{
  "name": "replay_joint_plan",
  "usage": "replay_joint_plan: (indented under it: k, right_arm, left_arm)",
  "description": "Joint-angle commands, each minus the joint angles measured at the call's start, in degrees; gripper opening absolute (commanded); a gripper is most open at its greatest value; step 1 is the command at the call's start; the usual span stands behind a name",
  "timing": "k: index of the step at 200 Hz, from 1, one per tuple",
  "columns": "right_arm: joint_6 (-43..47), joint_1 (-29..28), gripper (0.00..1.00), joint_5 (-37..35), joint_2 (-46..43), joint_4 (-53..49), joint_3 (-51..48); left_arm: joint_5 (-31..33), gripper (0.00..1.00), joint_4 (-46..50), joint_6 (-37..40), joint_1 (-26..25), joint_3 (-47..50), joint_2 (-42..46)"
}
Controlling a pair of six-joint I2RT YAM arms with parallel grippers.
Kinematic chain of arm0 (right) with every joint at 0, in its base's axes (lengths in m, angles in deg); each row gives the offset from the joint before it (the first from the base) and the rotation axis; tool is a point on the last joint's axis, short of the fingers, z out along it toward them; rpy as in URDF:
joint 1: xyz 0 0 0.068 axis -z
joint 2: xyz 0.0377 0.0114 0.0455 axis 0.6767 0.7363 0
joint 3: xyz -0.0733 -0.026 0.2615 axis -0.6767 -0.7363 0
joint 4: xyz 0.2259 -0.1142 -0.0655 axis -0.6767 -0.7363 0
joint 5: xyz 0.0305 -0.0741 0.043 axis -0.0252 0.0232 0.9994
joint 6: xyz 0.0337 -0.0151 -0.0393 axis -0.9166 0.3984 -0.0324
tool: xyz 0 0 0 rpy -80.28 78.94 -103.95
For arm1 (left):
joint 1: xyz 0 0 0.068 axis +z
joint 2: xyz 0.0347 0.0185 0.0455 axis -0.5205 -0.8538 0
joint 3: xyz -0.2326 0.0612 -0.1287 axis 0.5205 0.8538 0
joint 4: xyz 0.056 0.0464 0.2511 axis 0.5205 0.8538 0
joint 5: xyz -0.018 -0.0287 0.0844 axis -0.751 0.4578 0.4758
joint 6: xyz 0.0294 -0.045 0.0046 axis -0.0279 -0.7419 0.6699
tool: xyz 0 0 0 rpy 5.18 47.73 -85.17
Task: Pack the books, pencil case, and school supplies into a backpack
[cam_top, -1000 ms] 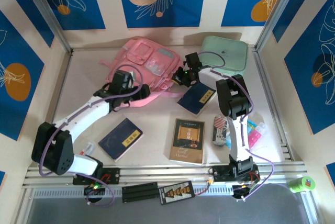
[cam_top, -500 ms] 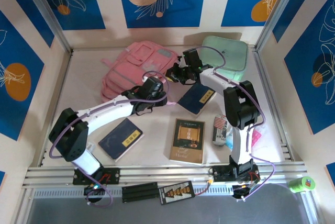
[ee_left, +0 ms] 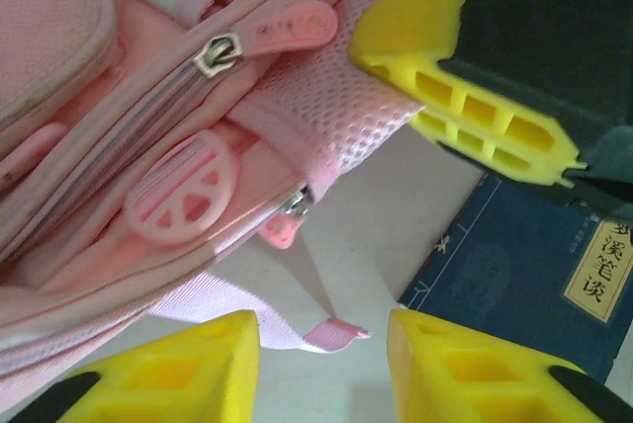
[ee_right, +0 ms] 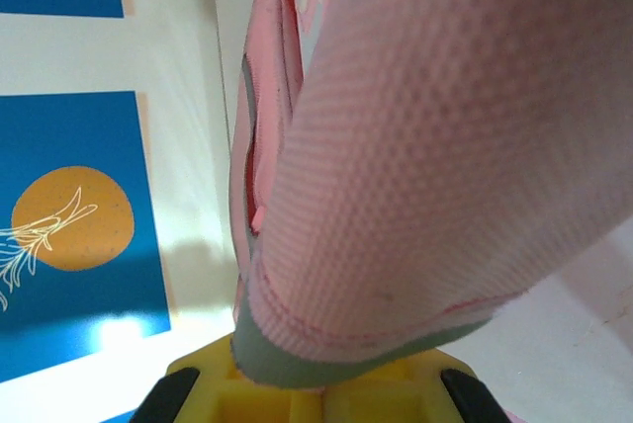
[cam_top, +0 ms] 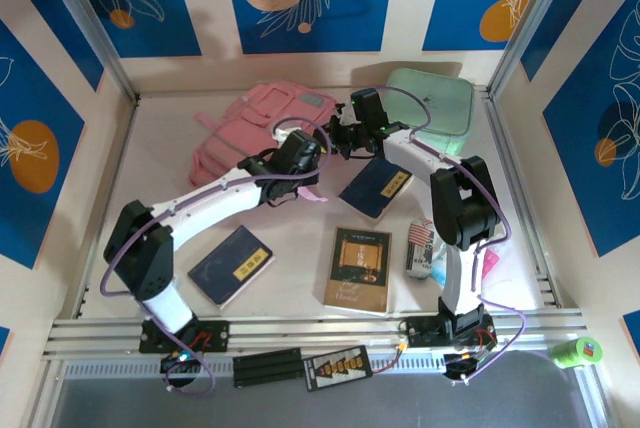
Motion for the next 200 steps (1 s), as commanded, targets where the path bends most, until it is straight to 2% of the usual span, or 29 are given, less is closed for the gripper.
replay_joint_plan:
  k: [1,37,117,153,200]
  right_arm:
    - [-2.2,0.02,0.0,6.76,-3.59,3.32,1.54]
    - [-3.59,0.38,0.0,8.05,-4.61,3.54,1.41]
    - [-7.17,0.66,0.0,11.81,-4.84,5.84,1.55]
    - [-7.58,0.63,0.0,12.69,-5.19,5.78,1.59]
    - [-7.83,0.69,0.0,13.08,-6.15,5.46,1.01]
  left_arm:
    - [2.1,0.35,3.69,-0.27,-0.69,-2.7,-1.43]
    - [4.12,0.25,5.98,0.05,-0.61,-5.59,-2.89]
    - [8.36,0.24,6.58,0.13,-0.56,-7.95,-5.53]
    - [8.33,0.24,6.28,1.05,-0.5,-9.72,-6.95]
    - [13.47,0.25,7.45,0.17,-0.49,-10.73,-7.81]
